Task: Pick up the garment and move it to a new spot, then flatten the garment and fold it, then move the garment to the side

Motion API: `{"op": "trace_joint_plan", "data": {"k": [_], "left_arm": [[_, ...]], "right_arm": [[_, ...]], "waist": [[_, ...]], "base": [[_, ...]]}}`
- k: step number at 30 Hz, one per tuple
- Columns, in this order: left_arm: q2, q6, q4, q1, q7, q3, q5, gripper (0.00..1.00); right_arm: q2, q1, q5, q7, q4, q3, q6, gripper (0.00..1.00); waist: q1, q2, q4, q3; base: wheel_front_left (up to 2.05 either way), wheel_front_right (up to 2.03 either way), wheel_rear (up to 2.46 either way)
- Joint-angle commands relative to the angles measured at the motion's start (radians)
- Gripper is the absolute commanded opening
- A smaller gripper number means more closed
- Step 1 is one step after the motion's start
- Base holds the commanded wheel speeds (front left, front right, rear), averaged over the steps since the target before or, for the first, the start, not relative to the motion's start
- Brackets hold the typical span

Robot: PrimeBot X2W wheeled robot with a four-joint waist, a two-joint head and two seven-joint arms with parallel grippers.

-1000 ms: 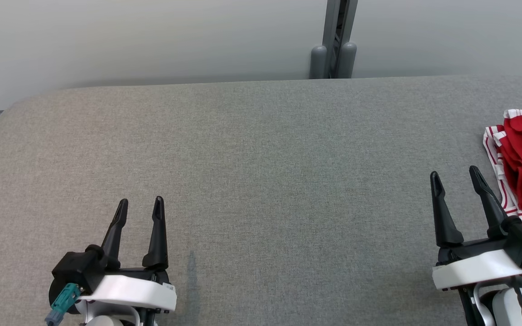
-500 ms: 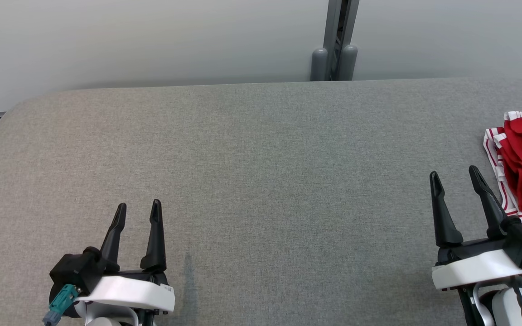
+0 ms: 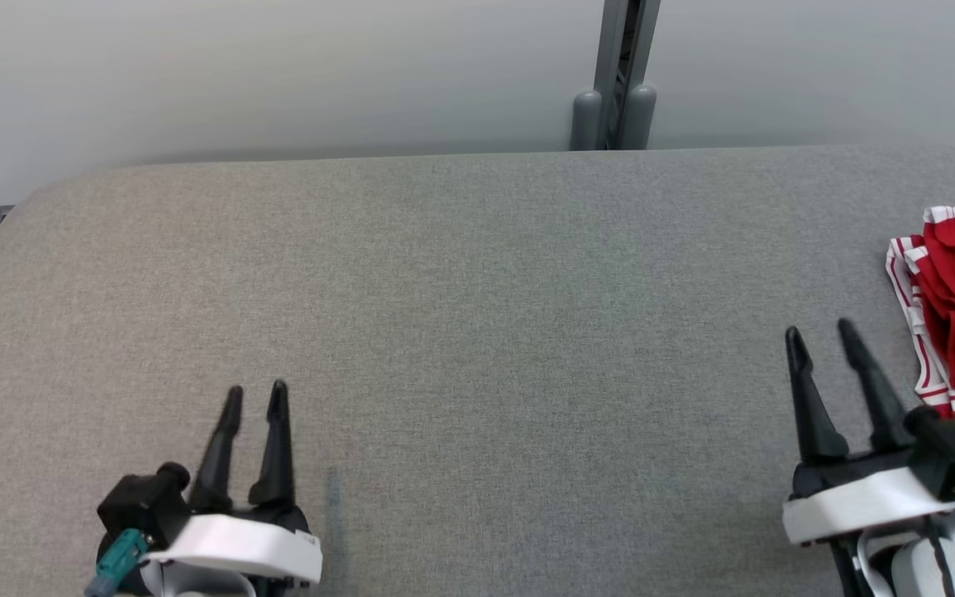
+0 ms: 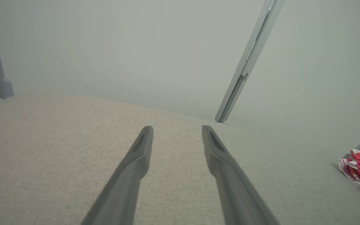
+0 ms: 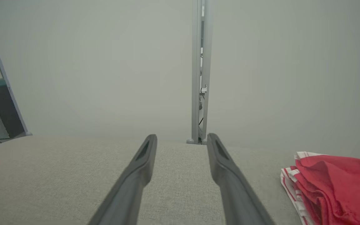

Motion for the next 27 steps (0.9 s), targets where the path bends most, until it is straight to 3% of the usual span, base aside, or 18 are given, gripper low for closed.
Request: {"op": "trace_joint_plan", "data": {"k": [1, 27], "left_arm": [[-0.001, 0.000, 0.004, 0.003, 0.000, -0.001, -0.002, 0.00], [-0.001, -0.038, 0.039, -0.033, 0.071, 0.003, -0.381, 0.00]], "right_arm": [[0.001, 0.003, 0.001, 0.000, 0.005, -0.001, 0.000, 0.00], [0.011, 0.017, 0.450, 0.164, 0.042, -0.113, 0.000, 0.00]], "waist": [[0.0000, 0.0000, 0.000, 0.000], [0.0000, 0.0000, -0.012, -0.016]], "base": [[0.00, 0.00, 0.00], [0.00, 0.00, 0.00]]}}
